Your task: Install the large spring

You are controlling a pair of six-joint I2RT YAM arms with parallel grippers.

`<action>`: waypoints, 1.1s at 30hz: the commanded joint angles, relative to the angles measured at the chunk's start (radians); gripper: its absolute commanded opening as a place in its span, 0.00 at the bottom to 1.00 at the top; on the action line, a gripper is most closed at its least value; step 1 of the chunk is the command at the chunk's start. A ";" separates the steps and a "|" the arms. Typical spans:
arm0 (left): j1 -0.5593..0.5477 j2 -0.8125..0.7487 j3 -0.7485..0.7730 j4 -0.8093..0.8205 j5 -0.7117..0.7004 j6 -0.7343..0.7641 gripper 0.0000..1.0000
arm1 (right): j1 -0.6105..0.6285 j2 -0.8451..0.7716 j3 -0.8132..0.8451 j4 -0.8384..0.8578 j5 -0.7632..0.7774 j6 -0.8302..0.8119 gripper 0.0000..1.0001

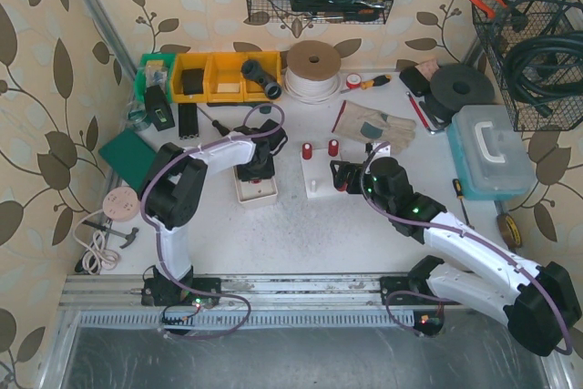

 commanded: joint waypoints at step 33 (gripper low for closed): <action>0.015 -0.161 0.085 -0.104 0.036 0.077 0.00 | -0.001 -0.002 0.047 0.009 -0.105 -0.058 0.98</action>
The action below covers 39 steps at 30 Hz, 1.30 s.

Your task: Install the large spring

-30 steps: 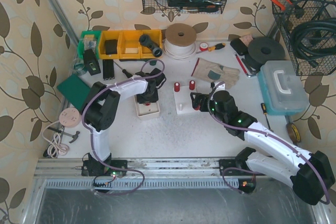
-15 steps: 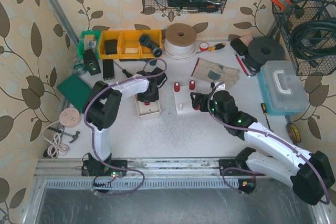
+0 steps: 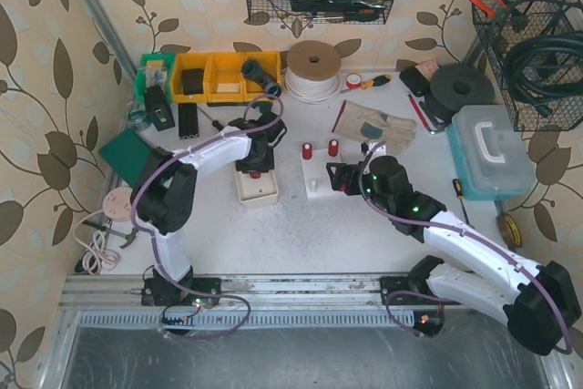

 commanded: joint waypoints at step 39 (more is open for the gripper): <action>-0.168 -0.676 -0.413 0.773 0.244 -0.908 0.00 | 0.350 0.135 -0.070 0.469 0.184 -0.029 0.78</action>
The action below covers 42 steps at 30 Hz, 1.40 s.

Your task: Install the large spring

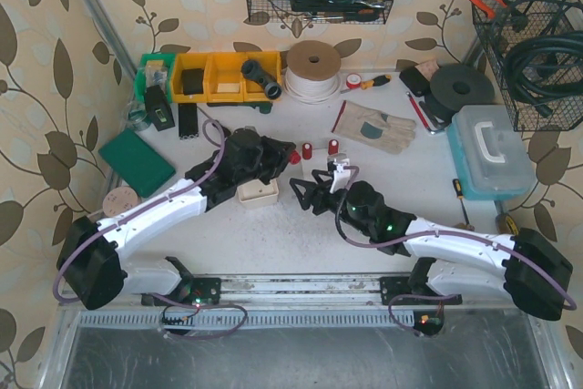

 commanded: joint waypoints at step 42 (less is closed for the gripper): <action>-0.167 0.003 0.085 -0.039 -0.122 0.018 0.00 | -0.032 -0.042 0.016 0.016 0.169 -0.049 0.63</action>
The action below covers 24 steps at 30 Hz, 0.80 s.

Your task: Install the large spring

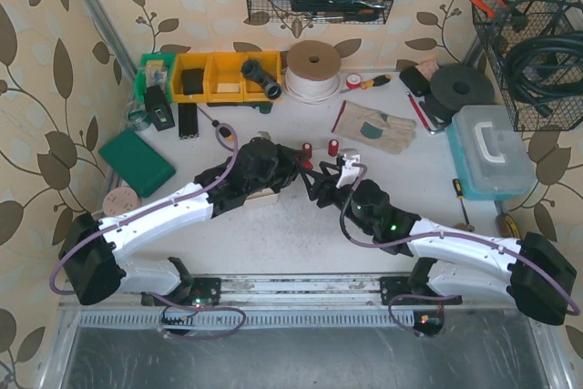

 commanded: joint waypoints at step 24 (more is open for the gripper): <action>-0.011 -0.016 0.030 0.041 0.013 -0.001 0.00 | -0.023 0.081 0.079 0.028 0.008 -0.036 0.32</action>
